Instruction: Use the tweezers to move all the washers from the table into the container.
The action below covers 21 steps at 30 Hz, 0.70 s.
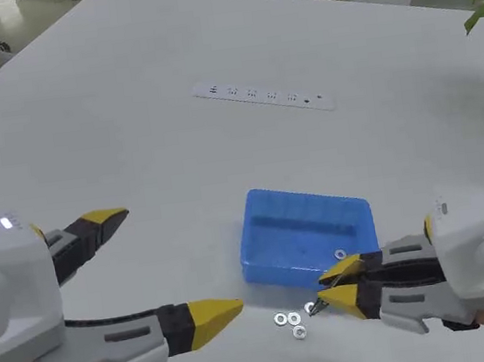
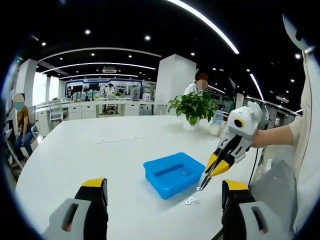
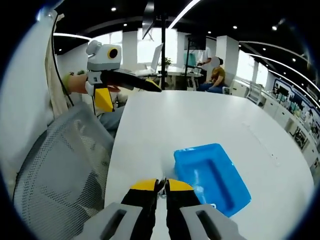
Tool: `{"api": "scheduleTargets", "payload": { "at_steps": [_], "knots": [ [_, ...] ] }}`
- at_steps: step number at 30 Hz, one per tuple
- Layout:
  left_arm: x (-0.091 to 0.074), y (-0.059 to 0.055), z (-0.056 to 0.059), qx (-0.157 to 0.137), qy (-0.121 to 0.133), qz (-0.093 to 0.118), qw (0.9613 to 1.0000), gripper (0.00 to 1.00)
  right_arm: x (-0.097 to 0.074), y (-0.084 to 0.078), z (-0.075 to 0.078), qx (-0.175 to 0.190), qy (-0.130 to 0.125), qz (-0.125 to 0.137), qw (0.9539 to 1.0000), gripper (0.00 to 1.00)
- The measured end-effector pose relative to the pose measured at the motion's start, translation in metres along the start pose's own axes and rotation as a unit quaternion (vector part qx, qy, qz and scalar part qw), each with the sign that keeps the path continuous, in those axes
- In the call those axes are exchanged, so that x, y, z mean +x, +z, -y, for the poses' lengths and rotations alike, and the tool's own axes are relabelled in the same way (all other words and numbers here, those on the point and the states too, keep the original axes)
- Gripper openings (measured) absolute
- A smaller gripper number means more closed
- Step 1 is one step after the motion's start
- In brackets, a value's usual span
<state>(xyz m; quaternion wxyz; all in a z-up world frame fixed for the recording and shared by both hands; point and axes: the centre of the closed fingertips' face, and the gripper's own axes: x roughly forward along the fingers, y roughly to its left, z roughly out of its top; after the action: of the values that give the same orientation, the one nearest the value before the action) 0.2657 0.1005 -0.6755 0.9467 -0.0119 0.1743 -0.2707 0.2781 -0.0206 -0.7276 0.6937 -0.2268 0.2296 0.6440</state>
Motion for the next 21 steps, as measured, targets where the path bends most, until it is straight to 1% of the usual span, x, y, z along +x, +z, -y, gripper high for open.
{"api": "scheduleTargets", "payload": {
  "at_steps": [3,7,8,9,10,11,12,14,15,16,17,18,19,20,21],
  "knots": [
    [-0.001,0.000,0.000,0.002,0.000,-0.001,1.0000,0.97,-0.006,0.008,0.006,-0.001,-0.009,0.008,0.9999,0.02],
    [-0.001,-0.001,0.000,0.004,0.000,-0.002,1.0000,0.97,-0.016,0.021,0.023,0.022,-0.028,0.036,0.9987,0.02],
    [-0.002,-0.001,0.000,0.004,0.000,-0.002,1.0000,0.97,-0.017,0.022,0.030,0.027,-0.036,0.039,0.9982,0.02],
    [-0.002,-0.001,0.000,0.004,0.000,-0.002,1.0000,0.97,-0.018,0.023,0.032,0.031,-0.040,0.040,0.9979,0.02],
    [-0.002,0.000,0.000,0.004,0.001,-0.002,1.0000,0.97,-0.018,0.021,0.041,0.049,-0.053,0.039,0.9966,0.02],
    [-0.002,0.000,0.000,0.004,0.001,-0.002,1.0000,0.97,-0.018,0.020,0.046,0.059,-0.061,0.038,0.9956,0.02],
    [-0.002,-0.001,0.000,0.004,0.001,-0.001,1.0000,0.97,-0.017,0.018,0.053,0.078,-0.071,0.040,0.9937,0.02],
    [-0.002,-0.001,0.001,0.004,0.001,-0.002,1.0000,0.96,-0.015,0.015,0.062,0.104,-0.081,0.040,0.9905,0.02],
    [-0.002,-0.001,0.001,0.004,0.001,-0.002,1.0000,0.96,-0.013,0.012,0.070,0.119,-0.091,0.040,0.9879,0.02],
    [-0.002,-0.001,0.001,0.005,0.002,-0.003,1.0000,0.96,-0.012,0.010,0.073,0.122,-0.096,0.037,0.9872,0.02],
    [-0.002,-0.001,0.001,0.005,0.001,-0.002,1.0000,0.96,-0.011,0.008,0.079,0.134,-0.104,0.037,0.9848,0.02],
    [-0.002,-0.001,0.001,0.005,0.001,-0.002,1.0000,0.96,-0.010,0.007,0.081,0.144,-0.107,0.038,0.9830,0.02],
    [-0.002,-0.001,0.001,0.005,0.001,-0.001,1.0000,0.96,-0.009,0.004,0.088,0.160,-0.112,0.041,0.9800,0.02],
    [-0.003,-0.001,0.001,0.004,0.002,-0.002,1.0000,0.96,-0.007,0.003,0.090,0.171,-0.114,0.043,0.9778,0.02],
    [-0.003,-0.001,0.001,0.004,0.002,-0.002,1.0000,0.96,-0.005,0.000,0.092,0.181,-0.115,0.038,0.9759,0.02]
  ]
}}
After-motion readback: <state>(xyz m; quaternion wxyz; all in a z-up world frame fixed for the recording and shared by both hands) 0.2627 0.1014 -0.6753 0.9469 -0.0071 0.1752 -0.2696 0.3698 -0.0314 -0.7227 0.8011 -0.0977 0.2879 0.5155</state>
